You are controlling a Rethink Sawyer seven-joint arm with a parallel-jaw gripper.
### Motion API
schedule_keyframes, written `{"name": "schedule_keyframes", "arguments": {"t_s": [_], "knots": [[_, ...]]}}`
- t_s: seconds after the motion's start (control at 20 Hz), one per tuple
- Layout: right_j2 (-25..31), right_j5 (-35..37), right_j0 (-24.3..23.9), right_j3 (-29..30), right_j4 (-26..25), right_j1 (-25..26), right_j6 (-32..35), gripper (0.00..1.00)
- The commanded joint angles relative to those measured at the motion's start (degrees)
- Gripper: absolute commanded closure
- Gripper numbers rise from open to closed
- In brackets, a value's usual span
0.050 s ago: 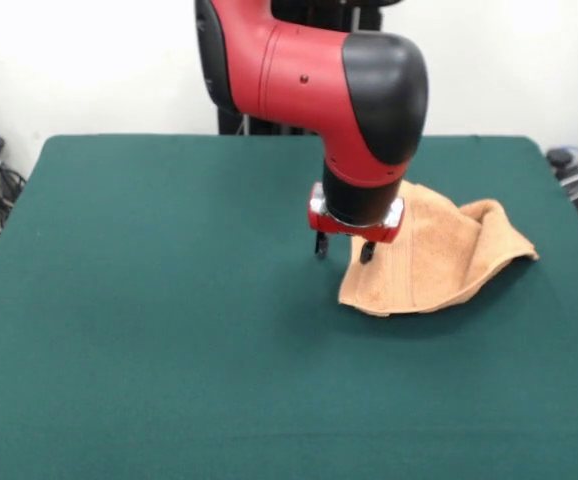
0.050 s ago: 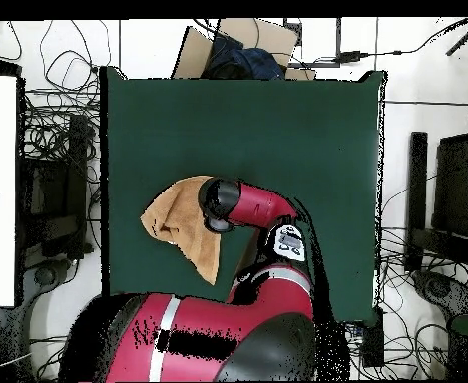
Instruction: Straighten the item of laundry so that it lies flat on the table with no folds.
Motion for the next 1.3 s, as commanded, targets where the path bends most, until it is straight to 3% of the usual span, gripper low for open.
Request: {"name": "schedule_keyframes", "arguments": {"t_s": [0.05,0.4,0.85,1.3], "knots": [[2.6,-10.4,-1.1,-0.7,2.0,4.8,13.3,0.0],[2.3,-9.9,-0.5,-0.5,2.3,4.5,13.9,0.0],[-1.0,7.7,2.4,-3.3,3.3,3.2,15.4,0.0],[-1.7,9.3,3.1,-3.1,3.2,3.4,15.6,0.0]]}}
